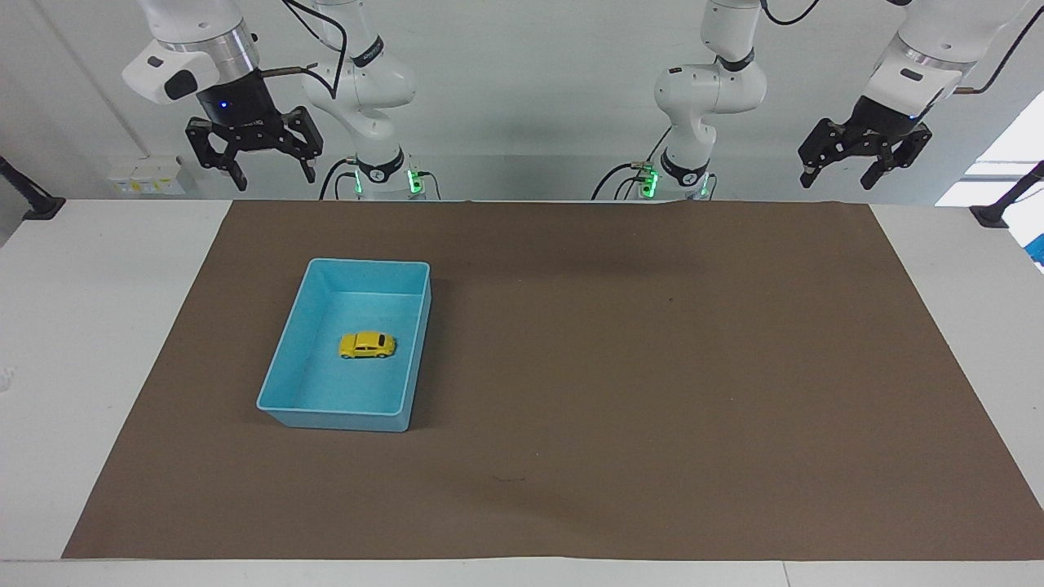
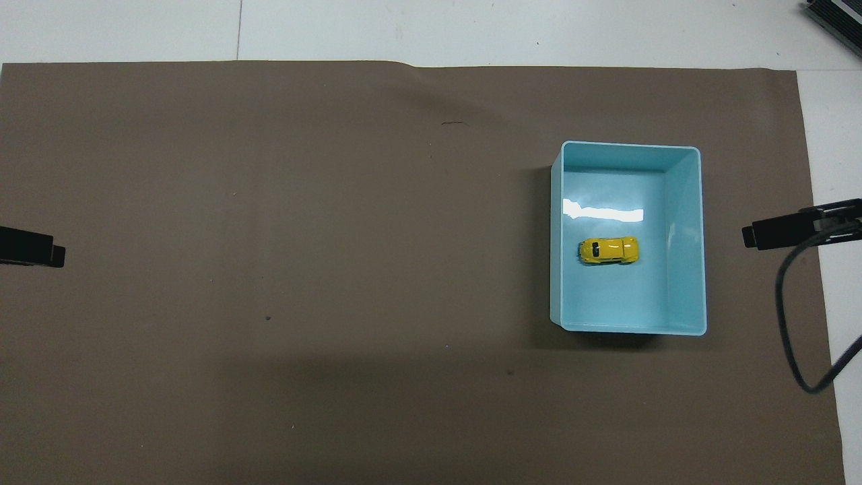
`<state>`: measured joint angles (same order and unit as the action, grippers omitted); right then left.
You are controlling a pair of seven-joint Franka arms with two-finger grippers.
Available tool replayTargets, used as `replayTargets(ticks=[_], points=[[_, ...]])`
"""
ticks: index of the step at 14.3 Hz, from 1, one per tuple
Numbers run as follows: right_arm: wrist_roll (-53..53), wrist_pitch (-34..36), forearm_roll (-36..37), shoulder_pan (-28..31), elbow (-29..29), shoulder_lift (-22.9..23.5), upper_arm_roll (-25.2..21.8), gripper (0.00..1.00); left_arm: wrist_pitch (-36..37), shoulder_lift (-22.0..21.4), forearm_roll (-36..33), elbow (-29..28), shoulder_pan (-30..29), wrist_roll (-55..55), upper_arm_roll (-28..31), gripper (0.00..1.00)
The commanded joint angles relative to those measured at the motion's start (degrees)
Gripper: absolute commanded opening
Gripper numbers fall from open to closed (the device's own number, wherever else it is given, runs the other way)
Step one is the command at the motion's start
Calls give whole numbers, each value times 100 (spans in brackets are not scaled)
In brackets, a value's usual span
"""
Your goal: Wind up and store yellow beetle car
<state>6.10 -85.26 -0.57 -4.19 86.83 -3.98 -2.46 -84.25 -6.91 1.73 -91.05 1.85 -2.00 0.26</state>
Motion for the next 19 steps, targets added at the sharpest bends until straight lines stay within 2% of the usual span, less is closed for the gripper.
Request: replayTargets(ticks=[1,19], points=[[-92,106,84,15,-35,-33,35,100,111,-56,46,26,-62,-73,-17,100],[-57,97,-4,94,-17,-77,-53,100,111,-56,46,26,-62,-73,-17,100]])
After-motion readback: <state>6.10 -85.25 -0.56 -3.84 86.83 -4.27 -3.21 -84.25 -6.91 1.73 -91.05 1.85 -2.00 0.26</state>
